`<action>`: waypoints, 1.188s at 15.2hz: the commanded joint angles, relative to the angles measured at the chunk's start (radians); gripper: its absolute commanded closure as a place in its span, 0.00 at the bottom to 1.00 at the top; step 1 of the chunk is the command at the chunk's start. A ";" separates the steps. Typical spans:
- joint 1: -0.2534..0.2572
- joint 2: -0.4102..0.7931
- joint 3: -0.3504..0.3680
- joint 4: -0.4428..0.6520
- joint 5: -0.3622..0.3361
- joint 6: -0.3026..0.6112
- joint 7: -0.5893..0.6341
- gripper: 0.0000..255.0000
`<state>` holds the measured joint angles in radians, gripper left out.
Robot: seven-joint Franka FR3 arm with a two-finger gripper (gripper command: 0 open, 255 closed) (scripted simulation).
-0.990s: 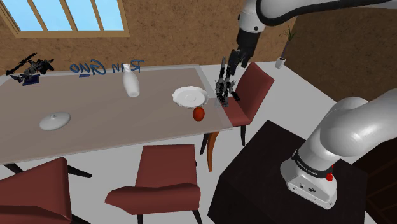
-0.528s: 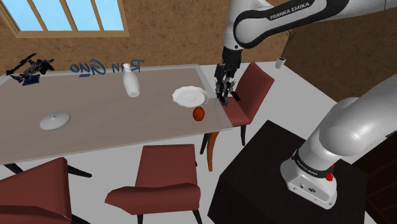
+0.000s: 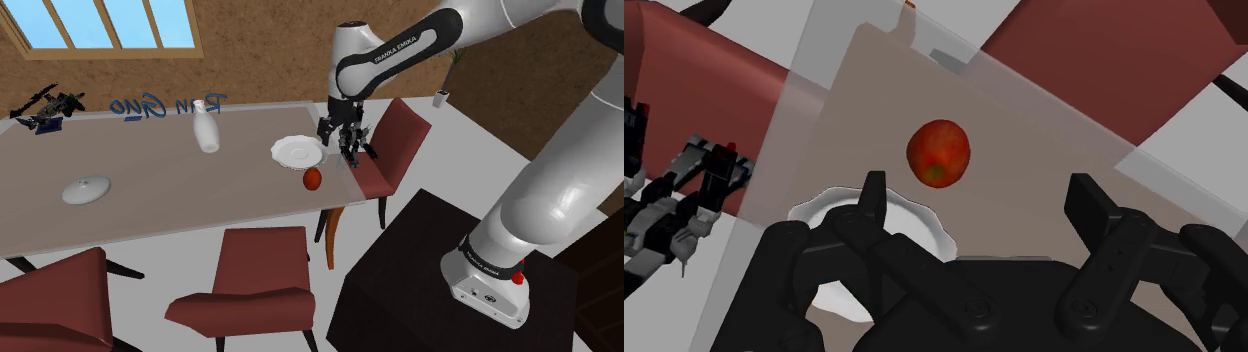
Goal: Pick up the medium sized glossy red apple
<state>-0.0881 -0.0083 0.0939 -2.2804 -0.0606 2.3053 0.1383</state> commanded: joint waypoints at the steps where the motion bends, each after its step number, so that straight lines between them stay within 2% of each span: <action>1: -0.002 0.072 -0.002 0.017 -0.015 0.049 0.020 0.00; 9: 0.004 0.386 -0.028 0.212 -0.067 0.146 0.087 0.00; 17: 0.014 0.700 -0.060 0.485 -0.082 0.168 0.123 0.00; 18: 0.015 0.710 -0.061 0.488 -0.083 0.176 0.124 0.00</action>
<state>-0.0724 0.6721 0.0354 -1.8239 -0.1434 2.4828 0.2630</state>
